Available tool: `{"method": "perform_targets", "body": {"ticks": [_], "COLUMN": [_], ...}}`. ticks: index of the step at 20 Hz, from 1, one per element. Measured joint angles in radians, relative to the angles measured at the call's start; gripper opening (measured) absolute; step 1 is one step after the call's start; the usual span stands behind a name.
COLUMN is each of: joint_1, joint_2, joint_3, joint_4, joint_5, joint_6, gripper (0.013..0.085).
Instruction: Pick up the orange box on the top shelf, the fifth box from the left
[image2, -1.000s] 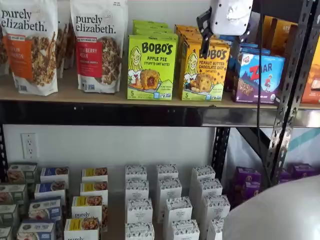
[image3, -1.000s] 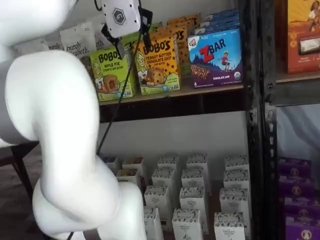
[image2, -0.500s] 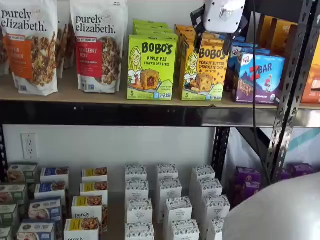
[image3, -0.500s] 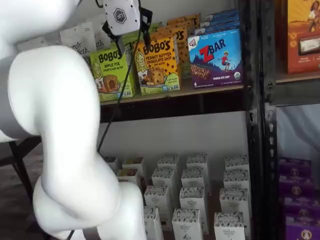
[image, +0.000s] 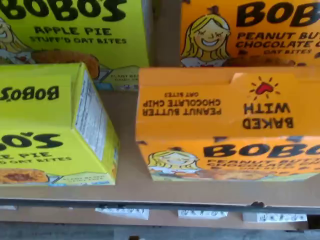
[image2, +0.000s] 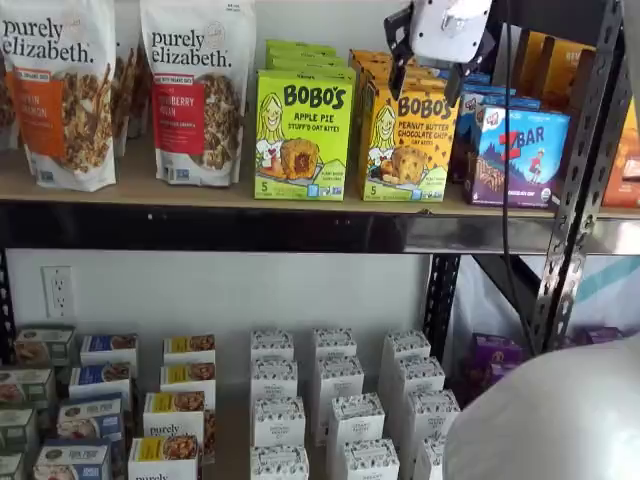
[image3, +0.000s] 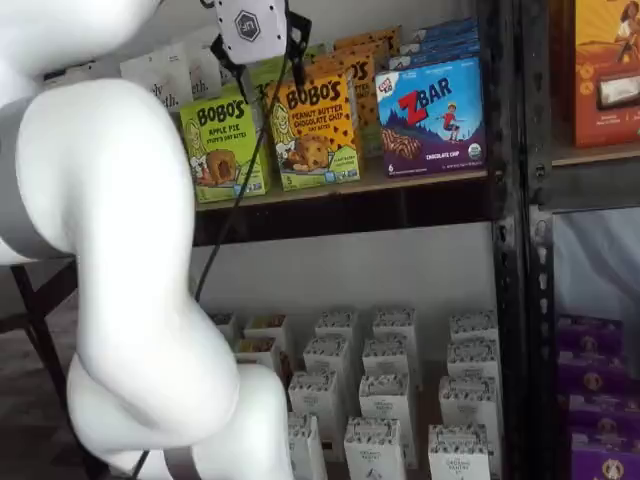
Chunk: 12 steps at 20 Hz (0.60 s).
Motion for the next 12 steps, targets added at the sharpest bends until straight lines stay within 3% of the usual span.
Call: {"method": "perform_targets", "body": {"ticks": [4,12], "joint_1": [-0.038,-0.070], "joint_2": [-0.002,-0.032], "joint_3": [0.005,0.059], "joint_4": [0.025,0.054], "joint_5": [-0.003,-0.054], "joint_6": [-0.039,-0.076], "gripper": [0.0850,0.0850]}}
